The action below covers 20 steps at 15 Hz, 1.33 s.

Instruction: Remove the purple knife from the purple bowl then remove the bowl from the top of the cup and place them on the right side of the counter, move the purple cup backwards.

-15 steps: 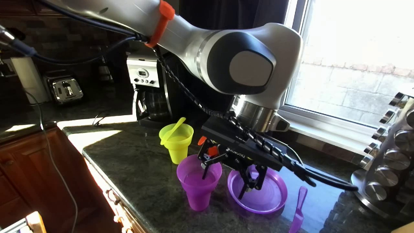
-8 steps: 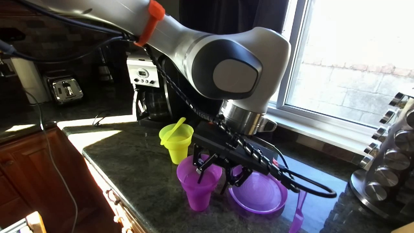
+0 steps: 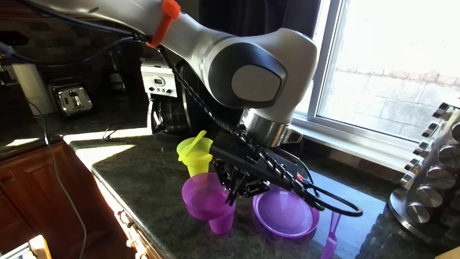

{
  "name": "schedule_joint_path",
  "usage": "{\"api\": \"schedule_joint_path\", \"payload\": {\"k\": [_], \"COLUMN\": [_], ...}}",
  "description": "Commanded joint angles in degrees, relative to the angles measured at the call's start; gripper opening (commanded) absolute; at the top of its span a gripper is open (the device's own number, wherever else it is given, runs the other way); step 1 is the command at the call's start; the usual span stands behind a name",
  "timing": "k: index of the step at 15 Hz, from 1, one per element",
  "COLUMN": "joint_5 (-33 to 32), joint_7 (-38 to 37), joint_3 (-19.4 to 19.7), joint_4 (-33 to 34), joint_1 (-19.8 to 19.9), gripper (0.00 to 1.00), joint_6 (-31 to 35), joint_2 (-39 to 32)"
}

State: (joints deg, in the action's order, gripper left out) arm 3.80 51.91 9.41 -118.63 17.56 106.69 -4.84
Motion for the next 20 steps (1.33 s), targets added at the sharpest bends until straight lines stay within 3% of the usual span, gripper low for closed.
{"api": "schedule_joint_path", "payload": {"k": [1, 10, 14, 20], "joint_5": [1.58, 7.46, 12.52, 14.82], "joint_7": [1.61, 3.13, -0.96, -9.83], "joint_3": [1.31, 5.21, 8.72, 11.85], "joint_4": [-1.15, 2.96, 8.00, 13.31], "joint_1": [-0.72, 1.59, 4.07, 8.27], "gripper": [0.01, 0.01, 0.01, 0.01], "joint_6": [0.28, -1.72, -1.73, 0.83], "joint_2": [1.60, 1.87, -0.63, -7.74]}}
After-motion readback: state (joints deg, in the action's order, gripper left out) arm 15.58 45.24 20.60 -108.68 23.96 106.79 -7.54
